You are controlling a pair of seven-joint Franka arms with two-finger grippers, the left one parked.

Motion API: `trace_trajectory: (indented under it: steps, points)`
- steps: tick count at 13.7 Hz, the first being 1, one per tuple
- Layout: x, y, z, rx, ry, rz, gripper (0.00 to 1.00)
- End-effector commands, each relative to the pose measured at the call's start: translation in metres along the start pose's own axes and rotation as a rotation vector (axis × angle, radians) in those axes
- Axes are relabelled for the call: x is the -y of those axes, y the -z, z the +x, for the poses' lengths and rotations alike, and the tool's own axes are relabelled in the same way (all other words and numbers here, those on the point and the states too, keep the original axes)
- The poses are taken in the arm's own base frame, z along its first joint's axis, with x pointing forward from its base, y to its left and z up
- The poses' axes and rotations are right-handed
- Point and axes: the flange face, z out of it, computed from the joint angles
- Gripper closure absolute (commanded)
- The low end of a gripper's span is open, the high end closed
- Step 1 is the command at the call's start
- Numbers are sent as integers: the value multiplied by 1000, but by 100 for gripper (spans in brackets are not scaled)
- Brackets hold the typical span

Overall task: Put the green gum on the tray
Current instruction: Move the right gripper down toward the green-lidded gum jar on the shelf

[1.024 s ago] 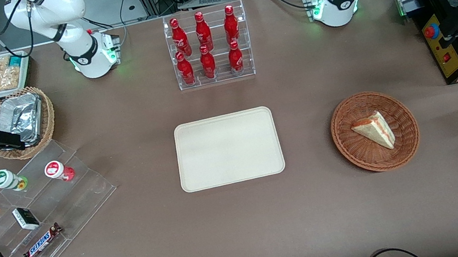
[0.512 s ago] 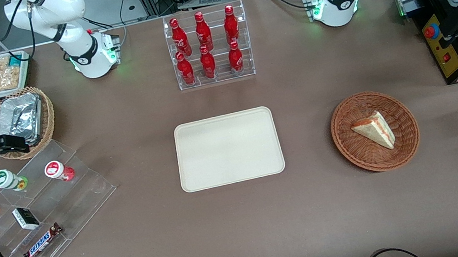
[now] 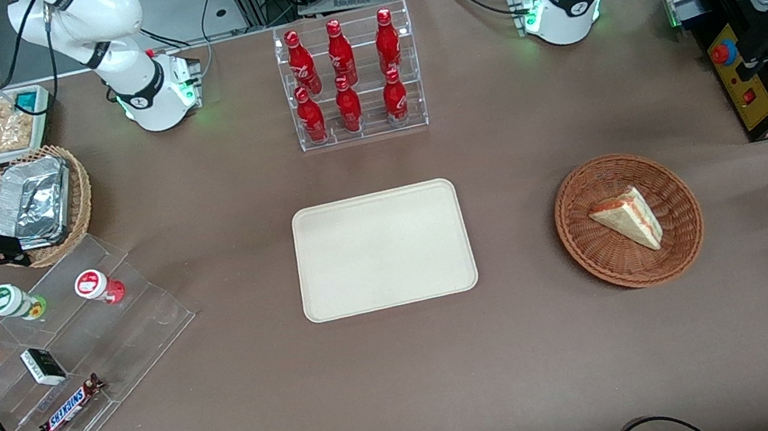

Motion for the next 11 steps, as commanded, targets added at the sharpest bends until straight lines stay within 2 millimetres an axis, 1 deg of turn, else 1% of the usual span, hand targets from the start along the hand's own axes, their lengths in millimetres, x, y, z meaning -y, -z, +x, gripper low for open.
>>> trace_trajectory:
  steps: [1,5,7,11]
  points:
    - [-13,-10,-20,-27,137,-34,0]
    - [-40,-35,-41,-43,349,-56,0]
    - [-52,-46,-52,-59,379,-72,0]
    - [-55,-57,-51,-68,402,-79,0]
